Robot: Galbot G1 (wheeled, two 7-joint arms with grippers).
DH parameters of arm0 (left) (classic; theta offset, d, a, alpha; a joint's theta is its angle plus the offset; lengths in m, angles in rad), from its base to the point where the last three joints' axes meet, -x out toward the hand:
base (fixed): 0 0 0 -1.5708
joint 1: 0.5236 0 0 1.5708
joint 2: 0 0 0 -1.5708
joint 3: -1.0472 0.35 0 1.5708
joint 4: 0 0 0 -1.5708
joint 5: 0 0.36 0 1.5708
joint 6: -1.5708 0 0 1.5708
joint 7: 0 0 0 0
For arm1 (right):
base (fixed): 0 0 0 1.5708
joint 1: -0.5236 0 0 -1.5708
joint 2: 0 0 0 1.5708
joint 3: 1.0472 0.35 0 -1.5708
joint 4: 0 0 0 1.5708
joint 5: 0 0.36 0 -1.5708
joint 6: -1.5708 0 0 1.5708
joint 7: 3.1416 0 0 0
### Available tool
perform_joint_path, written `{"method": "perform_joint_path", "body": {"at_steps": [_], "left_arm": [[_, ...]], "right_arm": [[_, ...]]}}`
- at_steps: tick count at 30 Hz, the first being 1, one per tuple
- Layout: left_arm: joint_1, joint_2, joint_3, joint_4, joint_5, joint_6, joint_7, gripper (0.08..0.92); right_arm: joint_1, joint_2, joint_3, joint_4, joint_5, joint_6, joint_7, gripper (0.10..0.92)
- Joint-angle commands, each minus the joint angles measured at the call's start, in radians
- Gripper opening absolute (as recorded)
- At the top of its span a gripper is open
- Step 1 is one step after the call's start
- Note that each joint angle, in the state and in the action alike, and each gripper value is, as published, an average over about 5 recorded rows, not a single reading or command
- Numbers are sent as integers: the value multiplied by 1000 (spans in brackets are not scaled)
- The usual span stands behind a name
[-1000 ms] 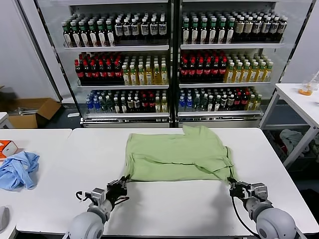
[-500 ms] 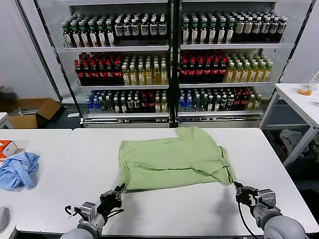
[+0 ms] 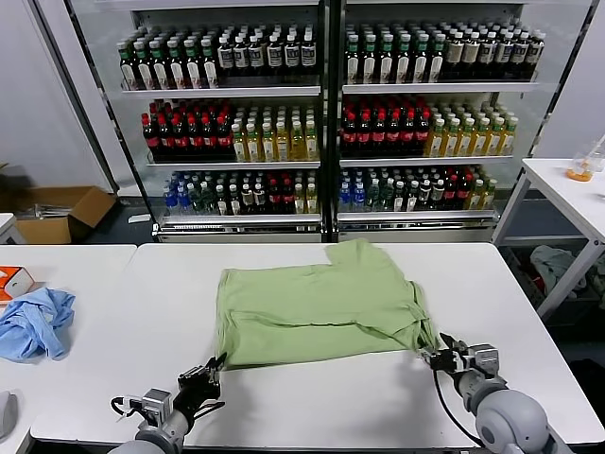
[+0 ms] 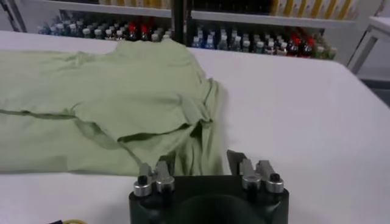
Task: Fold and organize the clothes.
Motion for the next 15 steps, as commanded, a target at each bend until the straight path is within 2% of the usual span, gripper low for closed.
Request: {"method": "perform_joint_path", "body": {"at_steps": [1, 15], "left_arm": [[14, 2, -16, -11, 2, 4, 1, 118], [30, 10, -39, -27, -16, -3, 12, 113]], "right_arm": [[50, 24, -58, -47, 15, -3, 4, 765], [-37, -10, -44, 35, 33, 15, -11, 374]]}}
